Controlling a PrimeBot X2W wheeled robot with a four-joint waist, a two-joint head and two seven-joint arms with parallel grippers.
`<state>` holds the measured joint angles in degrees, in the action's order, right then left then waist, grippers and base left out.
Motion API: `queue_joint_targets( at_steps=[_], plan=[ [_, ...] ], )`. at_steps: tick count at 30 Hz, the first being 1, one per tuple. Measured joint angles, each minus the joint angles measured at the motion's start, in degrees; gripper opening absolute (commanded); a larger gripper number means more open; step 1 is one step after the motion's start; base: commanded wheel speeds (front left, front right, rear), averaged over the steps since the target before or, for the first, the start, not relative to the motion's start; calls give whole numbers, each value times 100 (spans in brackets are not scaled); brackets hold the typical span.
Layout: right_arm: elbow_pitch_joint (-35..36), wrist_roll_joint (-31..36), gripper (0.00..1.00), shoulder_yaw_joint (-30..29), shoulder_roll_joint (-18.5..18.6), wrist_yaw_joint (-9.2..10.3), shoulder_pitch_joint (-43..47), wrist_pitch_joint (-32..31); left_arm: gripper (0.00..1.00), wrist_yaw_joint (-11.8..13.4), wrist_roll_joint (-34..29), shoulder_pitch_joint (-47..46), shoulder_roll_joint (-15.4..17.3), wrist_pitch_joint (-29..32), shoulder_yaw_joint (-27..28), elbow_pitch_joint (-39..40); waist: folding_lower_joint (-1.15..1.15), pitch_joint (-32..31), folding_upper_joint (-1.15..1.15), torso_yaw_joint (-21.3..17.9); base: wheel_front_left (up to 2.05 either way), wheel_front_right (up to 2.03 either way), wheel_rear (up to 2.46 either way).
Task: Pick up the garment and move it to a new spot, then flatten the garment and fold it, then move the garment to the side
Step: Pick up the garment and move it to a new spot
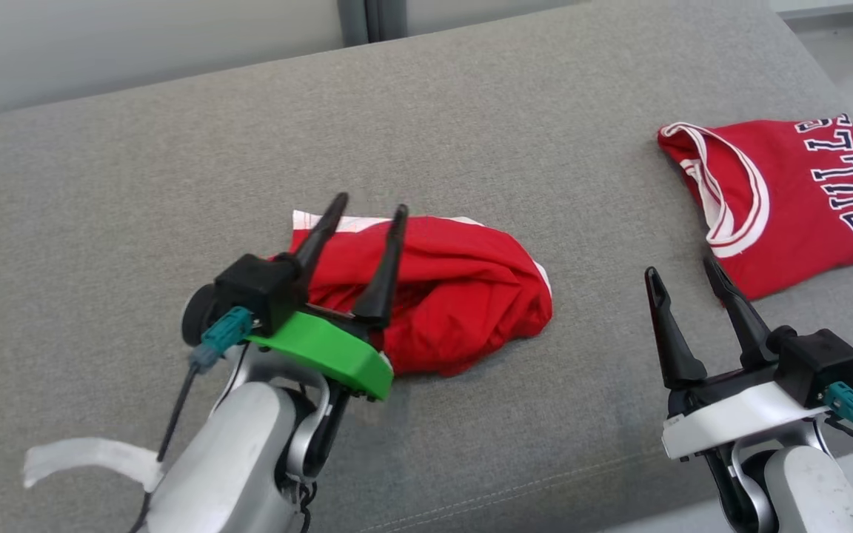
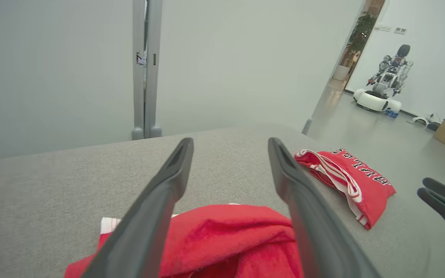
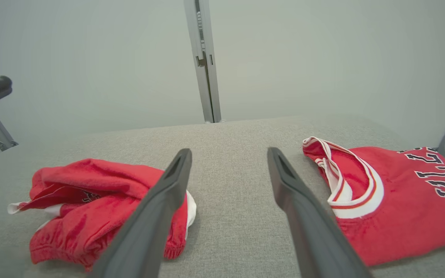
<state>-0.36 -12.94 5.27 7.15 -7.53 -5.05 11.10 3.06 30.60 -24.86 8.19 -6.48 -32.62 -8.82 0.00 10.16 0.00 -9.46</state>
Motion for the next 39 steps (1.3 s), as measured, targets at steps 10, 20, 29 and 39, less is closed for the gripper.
queue_joint_targets(
  at_steps=[10,20,29,39],
  plan=[
    [-105,13,100,201,62,0,-10,-40,100,405,65,535,472,-769,1082,398,0,-443,0,413,0,0,0],
    [-178,4,100,264,70,0,144,-48,100,356,-343,1319,737,-866,2016,548,0,-780,0,640,0,0,0],
    [-175,45,100,304,65,0,411,-145,100,352,-654,2180,855,-866,2206,558,0,-1013,0,673,0,0,0],
    [-124,58,100,274,34,0,544,-203,100,426,-601,2480,911,-682,2185,666,0,-1093,0,708,0,0,0]
  ],
)
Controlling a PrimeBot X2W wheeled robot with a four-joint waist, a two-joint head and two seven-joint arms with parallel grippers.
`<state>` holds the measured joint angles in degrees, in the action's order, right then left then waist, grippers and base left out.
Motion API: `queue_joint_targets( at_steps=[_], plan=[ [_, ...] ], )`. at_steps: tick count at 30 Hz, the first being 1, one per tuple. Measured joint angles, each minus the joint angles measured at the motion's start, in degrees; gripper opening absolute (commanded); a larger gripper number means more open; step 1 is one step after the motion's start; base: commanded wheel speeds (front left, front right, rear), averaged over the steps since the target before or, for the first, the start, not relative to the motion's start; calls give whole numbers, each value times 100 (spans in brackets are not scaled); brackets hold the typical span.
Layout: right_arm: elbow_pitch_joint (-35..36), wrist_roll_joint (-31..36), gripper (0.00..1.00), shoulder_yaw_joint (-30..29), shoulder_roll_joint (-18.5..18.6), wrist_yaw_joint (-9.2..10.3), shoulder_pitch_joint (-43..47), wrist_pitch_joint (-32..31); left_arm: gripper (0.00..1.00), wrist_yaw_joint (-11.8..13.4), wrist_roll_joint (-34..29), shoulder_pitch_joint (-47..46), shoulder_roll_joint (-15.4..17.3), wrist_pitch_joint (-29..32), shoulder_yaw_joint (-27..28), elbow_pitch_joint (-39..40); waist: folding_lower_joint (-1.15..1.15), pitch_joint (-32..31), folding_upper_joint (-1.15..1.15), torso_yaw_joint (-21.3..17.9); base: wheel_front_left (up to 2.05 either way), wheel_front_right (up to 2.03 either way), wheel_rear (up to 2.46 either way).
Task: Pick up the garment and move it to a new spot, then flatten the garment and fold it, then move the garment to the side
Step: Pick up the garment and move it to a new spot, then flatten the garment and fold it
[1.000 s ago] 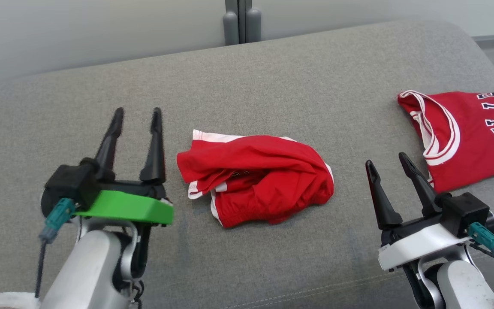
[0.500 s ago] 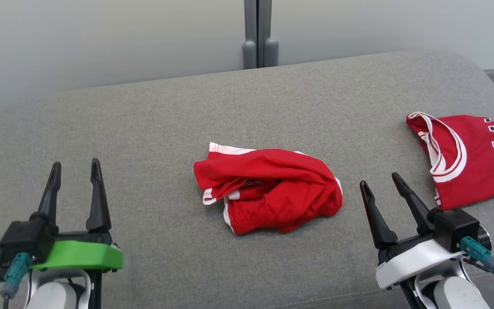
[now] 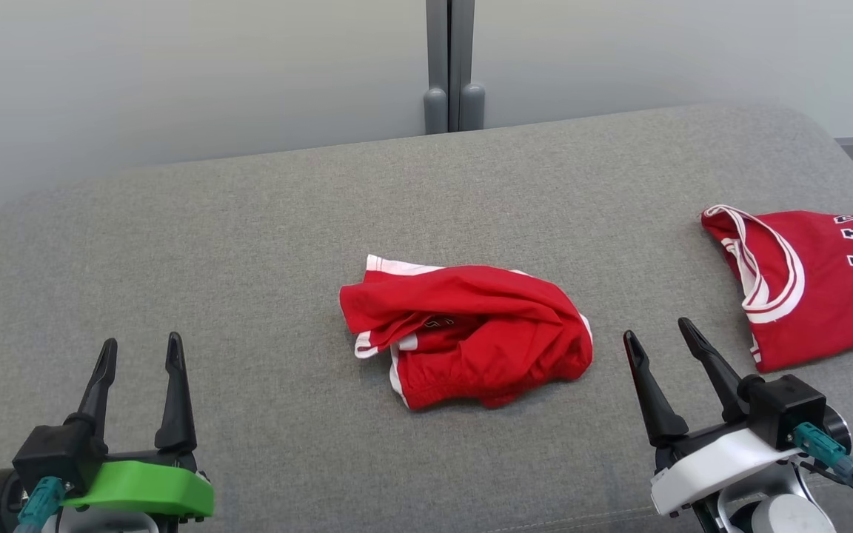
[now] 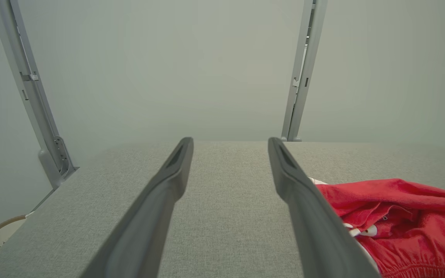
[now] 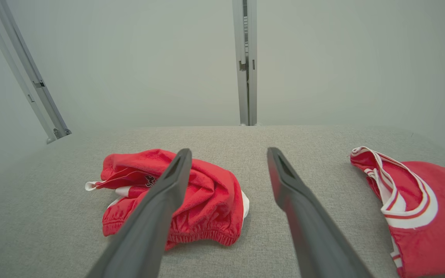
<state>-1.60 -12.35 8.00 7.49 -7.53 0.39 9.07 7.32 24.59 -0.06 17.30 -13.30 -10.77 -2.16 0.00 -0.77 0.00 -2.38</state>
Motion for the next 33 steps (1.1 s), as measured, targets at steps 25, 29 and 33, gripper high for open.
queue_joint_targets(
  at_steps=[25,29,33],
  plan=[
    [-1480,-104,100,1942,1102,0,-1945,-231,100,-92,5,-448,-222,35,-411,-172,1,362,0,845,0,0,0],
    [-2398,-160,100,2525,1216,0,-2582,-162,100,-157,-10,-587,-346,-34,-508,-307,1,548,0,1146,0,0,0],
    [-3027,-220,100,2842,1220,0,-3060,-9,100,-185,-31,-698,-408,-87,-538,-393,1,728,0,1333,0,0,0]
  ],
)
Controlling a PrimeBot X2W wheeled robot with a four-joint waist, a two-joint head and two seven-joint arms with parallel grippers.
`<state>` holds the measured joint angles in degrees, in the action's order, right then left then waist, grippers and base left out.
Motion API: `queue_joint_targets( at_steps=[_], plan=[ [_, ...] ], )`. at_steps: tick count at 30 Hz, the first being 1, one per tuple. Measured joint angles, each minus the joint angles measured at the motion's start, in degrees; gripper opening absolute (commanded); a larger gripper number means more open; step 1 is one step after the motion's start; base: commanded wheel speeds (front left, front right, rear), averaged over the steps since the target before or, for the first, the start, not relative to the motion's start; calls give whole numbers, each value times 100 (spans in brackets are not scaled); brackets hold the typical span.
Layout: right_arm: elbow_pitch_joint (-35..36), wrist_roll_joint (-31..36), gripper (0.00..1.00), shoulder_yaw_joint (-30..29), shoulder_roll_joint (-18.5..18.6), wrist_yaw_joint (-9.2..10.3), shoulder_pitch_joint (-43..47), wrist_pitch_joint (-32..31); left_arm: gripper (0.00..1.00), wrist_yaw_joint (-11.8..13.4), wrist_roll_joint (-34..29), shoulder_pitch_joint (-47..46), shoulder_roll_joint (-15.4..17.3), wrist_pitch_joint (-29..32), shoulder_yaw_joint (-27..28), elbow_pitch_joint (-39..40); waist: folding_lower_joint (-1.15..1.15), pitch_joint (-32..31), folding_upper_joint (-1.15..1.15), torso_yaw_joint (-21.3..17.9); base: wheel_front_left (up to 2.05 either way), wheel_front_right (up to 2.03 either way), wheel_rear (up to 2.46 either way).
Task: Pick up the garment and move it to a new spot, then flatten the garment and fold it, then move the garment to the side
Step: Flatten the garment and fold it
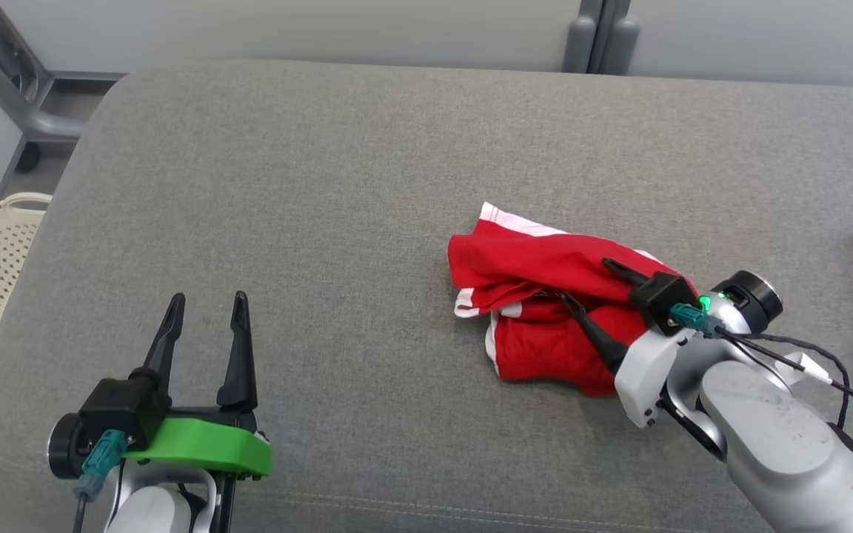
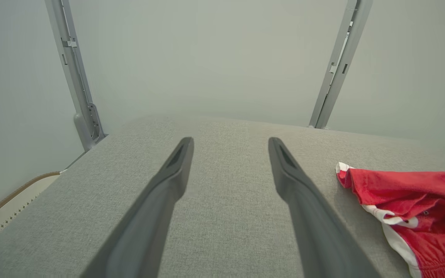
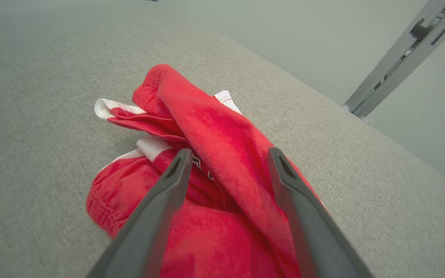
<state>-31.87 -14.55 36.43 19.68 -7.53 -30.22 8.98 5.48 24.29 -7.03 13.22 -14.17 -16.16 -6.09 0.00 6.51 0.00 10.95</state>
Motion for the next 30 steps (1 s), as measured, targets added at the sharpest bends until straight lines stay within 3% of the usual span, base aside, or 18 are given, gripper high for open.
queue_joint_targets(
  at_steps=[1,2,4,8,12,18,26,27,28,29,30],
  plan=[
    [-132,-3,100,69,-14,0,-112,23,100,-10,-7,-24,-13,-2,-3,-15,0,46,0,34,0,0,0],
    [-264,-34,83,125,-37,0,-210,63,100,-24,-18,-53,-26,-8,-3,-33,0,91,0,64,0,0,0],
    [-499,-97,0,232,-82,0,-381,132,100,-44,-24,-102,-58,-30,-13,-69,0,174,0,114,0,0,0],
    [-770,-241,0,276,-144,0,-582,255,100,-79,-38,-181,-109,-52,-23,-130,0,280,0,147,0,0,0],
    [-889,-605,0,-62,-268,0,-676,463,100,-96,-73,-241,-146,-60,-24,-162,0,346,0,89,0,0,0],
    [-678,-1933,0,-1348,-477,0,-307,583,100,-145,-134,-311,-182,-78,-5,-199,0,393,0,-122,0,0,0],
    [-751,-2856,0,-2802,-361,4,90,600,100,-198,-219,-443,-191,-86,-8,-229,0,492,0,-280,0,0,0],
    [-853,-2856,7,-2896,-348,4,115,600,100,-202,-223,-449,-189,-86,-5,-235,0,502,0,-293,0,0,0],
    [-950,-2906,38,-3007,-361,4,144,600,100,-202,-224,-451,-188,-87,-7,-248,0,509,0,-303,0,0,0],
    [-1062,-3012,92,-3084,-388,4,169,600,100,-202,-230,-454,-189,-86,0,-261,0,512,0,-313,0,0,0],
    [-1199,-3005,100,-3095,-387,4,200,600,100,-202,-231,-463,-190,-87,-4,-270,0,512,0,-321,0,0,0]
  ],
)
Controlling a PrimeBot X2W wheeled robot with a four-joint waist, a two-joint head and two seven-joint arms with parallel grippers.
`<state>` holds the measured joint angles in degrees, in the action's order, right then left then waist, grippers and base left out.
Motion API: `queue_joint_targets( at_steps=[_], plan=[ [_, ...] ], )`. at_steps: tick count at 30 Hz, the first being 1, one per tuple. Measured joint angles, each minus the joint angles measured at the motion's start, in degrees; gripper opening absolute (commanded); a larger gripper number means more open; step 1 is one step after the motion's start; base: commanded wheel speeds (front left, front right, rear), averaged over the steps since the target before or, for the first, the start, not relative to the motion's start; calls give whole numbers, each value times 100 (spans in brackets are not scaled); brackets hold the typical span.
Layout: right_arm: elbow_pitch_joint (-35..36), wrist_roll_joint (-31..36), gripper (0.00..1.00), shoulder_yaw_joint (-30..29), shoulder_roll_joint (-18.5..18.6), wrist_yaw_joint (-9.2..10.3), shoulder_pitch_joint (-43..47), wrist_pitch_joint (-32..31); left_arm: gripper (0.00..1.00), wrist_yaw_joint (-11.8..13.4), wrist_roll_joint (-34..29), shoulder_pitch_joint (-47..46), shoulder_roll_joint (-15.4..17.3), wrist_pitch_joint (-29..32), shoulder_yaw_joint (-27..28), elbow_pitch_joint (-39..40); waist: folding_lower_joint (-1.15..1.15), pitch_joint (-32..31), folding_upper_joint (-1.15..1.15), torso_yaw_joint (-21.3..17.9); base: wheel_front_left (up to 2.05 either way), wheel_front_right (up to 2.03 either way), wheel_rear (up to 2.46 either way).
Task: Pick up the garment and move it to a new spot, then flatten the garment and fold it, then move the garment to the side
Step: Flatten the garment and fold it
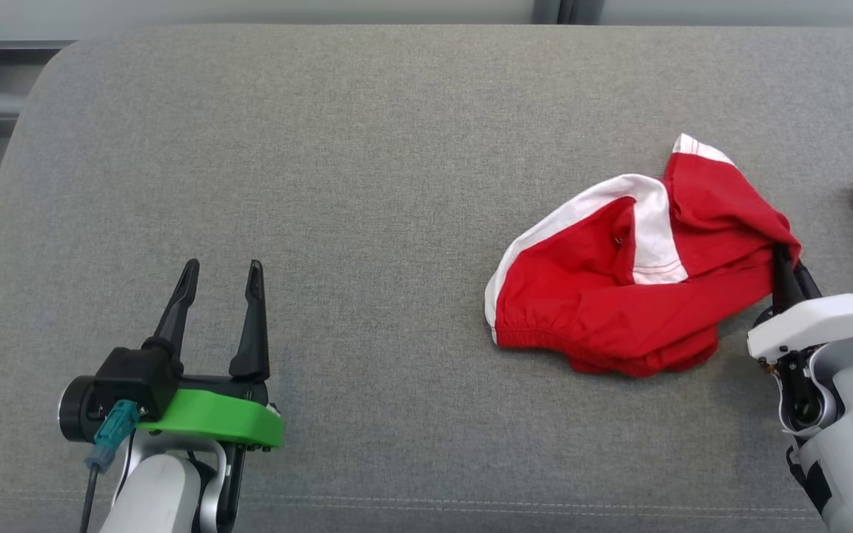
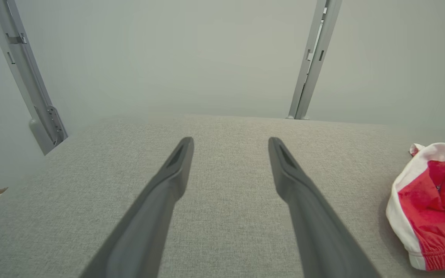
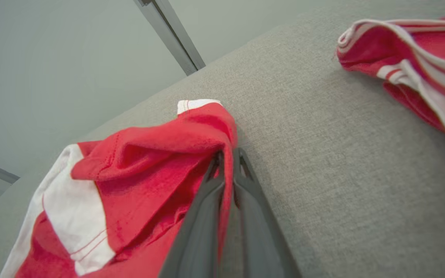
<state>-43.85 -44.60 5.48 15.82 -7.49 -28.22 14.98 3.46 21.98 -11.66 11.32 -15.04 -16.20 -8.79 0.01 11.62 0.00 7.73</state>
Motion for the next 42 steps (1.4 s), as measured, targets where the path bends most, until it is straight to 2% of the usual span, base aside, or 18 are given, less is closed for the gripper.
queue_joint_targets(
  at_steps=[3,6,13,18,22,32,42],
  plan=[
    [-9,-31,100,-164,-58,0,58,0,100,-16,-1,-16,1,0,2,-22,0,-16,0,-13,0,0,0],
    [372,19,100,-431,-125,0,187,0,100,-15,-9,-14,8,0,26,-23,0,-55,0,-37,0,0,0],
    [2151,979,100,-818,-397,0,892,1,100,62,-33,70,57,0,101,107,-1,-212,0,-133,0,0,0],
    [3288,1771,100,-800,-627,0,1484,1,100,153,-55,191,93,2,133,204,-1,-357,0,-194,0,0,0],
    [3893,2310,100,-627,-731,0,1930,1,100,243,-43,358,136,34,169,283,-1,-505,0,-250,0,0,0],
    [4355,3031,100,-304,-781,0,2904,-1,100,354,26,771,225,163,200,442,-1,-904,0,-478,0,0,0],
    [4610,3098,100,-294,-856,0,3321,-263,100,436,86,1079,263,221,174,528,-1,-1199,0,-670,0,0,0]
  ],
)
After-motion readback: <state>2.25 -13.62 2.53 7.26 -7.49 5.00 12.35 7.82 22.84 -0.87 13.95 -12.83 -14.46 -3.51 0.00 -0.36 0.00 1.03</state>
